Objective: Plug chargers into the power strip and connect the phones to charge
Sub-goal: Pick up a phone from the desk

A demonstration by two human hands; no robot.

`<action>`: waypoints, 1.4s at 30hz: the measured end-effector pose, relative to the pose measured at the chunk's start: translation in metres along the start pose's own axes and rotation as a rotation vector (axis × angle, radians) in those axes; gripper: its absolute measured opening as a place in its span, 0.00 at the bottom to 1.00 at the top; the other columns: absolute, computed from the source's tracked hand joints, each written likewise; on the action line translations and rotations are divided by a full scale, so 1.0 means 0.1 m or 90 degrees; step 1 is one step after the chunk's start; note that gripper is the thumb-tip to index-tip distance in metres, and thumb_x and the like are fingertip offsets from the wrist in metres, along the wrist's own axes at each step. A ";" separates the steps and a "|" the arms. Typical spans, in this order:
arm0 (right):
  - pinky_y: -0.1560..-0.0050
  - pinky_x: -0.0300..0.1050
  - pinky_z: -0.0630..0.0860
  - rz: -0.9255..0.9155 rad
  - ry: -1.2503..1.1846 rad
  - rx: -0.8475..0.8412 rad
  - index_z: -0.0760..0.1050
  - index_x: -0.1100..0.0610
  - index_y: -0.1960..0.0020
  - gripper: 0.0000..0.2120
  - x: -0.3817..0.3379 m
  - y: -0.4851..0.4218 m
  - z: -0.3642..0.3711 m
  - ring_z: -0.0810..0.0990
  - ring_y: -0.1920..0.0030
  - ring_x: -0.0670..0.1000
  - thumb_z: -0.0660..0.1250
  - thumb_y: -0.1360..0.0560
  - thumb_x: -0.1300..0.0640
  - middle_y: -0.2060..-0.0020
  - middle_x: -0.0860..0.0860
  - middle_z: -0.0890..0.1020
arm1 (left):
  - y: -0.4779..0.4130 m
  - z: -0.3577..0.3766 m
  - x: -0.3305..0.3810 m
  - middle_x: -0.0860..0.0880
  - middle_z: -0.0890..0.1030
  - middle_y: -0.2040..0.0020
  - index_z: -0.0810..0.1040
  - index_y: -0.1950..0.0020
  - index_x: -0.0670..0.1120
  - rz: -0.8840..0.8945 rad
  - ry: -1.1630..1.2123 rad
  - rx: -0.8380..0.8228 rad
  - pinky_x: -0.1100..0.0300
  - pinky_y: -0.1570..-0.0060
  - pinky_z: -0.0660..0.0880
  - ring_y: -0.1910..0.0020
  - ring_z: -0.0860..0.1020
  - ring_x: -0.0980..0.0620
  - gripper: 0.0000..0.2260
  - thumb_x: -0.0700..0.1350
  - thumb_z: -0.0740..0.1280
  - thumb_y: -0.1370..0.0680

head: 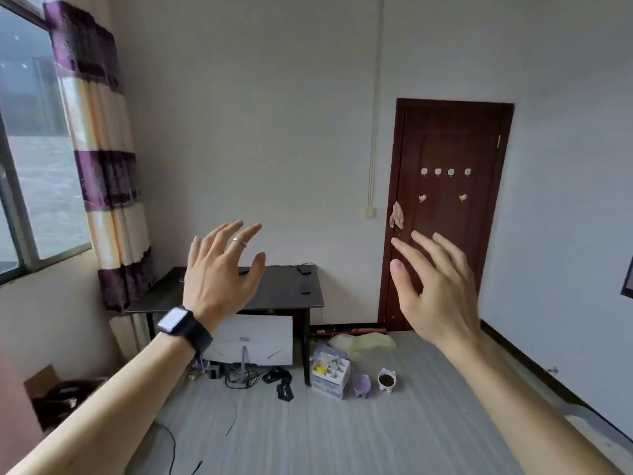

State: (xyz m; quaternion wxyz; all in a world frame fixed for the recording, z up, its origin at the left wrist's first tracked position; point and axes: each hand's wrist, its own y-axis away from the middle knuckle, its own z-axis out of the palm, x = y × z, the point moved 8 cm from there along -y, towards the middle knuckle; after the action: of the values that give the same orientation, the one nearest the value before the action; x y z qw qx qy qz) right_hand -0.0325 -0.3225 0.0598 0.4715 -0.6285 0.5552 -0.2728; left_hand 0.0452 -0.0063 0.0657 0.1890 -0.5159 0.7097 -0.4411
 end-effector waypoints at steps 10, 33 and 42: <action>0.32 0.57 0.71 0.040 -0.074 -0.102 0.81 0.49 0.35 0.21 0.14 0.43 1.52 0.72 0.29 0.53 0.57 0.20 0.44 0.38 0.46 0.84 | 0.45 1.24 -0.77 0.50 0.71 0.26 0.70 0.26 0.55 -0.065 -0.018 -0.133 0.45 0.27 0.63 0.26 0.66 0.47 0.23 0.57 0.63 0.21; 0.34 0.59 0.72 0.215 -0.093 -0.376 0.83 0.52 0.37 0.15 0.78 0.93 5.55 0.78 0.36 0.57 0.65 0.21 0.51 0.44 0.48 0.86 | 0.31 4.77 -2.85 0.49 0.73 0.27 0.72 0.28 0.55 -0.174 0.028 -0.390 0.47 0.29 0.65 0.29 0.70 0.46 0.21 0.55 0.64 0.21; 0.32 0.50 0.71 0.233 -0.119 -0.486 0.83 0.50 0.38 0.12 1.51 0.60 7.28 0.78 0.37 0.54 0.68 0.20 0.52 0.41 0.45 0.85 | -0.26 6.27 -3.28 0.52 0.73 0.28 0.71 0.27 0.57 -0.260 0.016 -0.416 0.52 0.30 0.64 0.29 0.70 0.48 0.21 0.54 0.65 0.21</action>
State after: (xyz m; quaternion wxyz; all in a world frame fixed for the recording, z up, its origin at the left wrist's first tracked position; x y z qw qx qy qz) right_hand 0.6076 -0.2522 -0.3176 0.2936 -0.6712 0.6735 0.0982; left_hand 0.6434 0.0165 -0.3123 -0.0859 -0.6743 0.6977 -0.2262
